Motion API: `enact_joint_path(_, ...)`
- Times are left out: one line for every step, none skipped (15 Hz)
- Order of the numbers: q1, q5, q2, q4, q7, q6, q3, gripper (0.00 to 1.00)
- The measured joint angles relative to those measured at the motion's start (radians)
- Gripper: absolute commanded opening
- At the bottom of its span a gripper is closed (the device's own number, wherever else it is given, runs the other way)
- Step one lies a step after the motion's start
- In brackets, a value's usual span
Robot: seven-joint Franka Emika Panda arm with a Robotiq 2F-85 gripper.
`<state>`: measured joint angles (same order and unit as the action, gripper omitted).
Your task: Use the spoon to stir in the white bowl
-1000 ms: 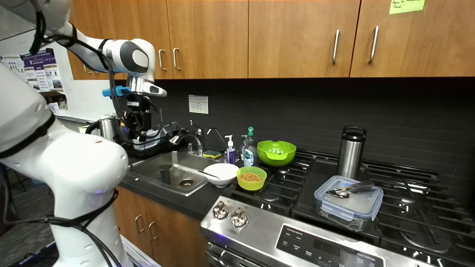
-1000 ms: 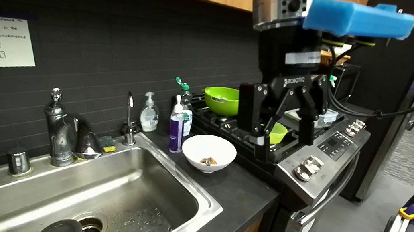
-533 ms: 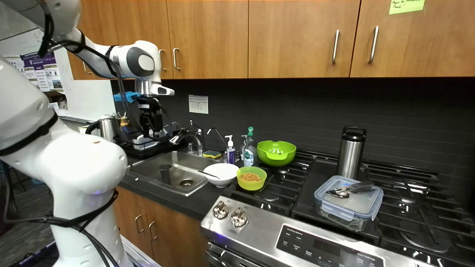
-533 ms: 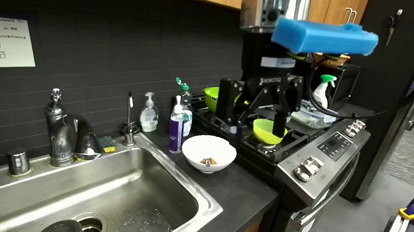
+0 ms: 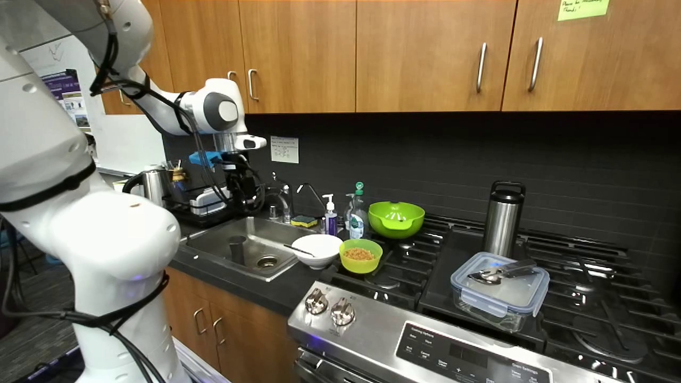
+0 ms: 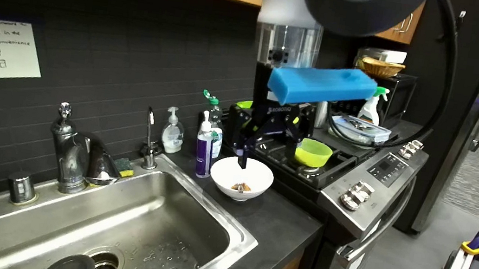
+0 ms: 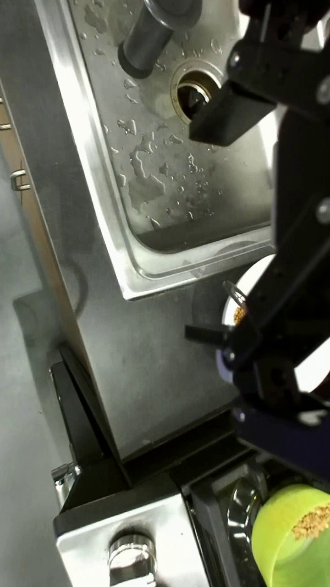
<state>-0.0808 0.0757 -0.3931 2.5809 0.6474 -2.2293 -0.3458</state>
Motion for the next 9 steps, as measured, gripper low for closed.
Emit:
enact_joint_path(0.006,-0.021,0.024,-0.002,0.02,-0.028,0.0,1.0)
enact_joint_path(0.014,-0.043,0.049,-0.004,0.04,-0.055,0.0,1.0)
enact_joint_path(0.021,-0.067,0.074,-0.007,0.063,-0.08,0.001,1.0)
enact_joint_path(0.028,-0.089,0.099,-0.012,0.085,-0.1,0.002,1.0)
enact_joint_path(0.034,-0.112,0.123,-0.018,0.107,-0.116,0.004,1.0)
enact_joint_path(0.039,-0.135,0.149,-0.027,0.13,-0.13,0.008,1.0)
enact_joint_path(0.041,-0.155,0.173,-0.036,0.151,-0.141,0.012,1.0)
enact_joint_path(0.042,-0.174,0.197,-0.045,0.171,-0.15,0.017,1.0)
enact_joint_path(0.043,-0.192,0.22,-0.055,0.189,-0.158,0.023,1.0)
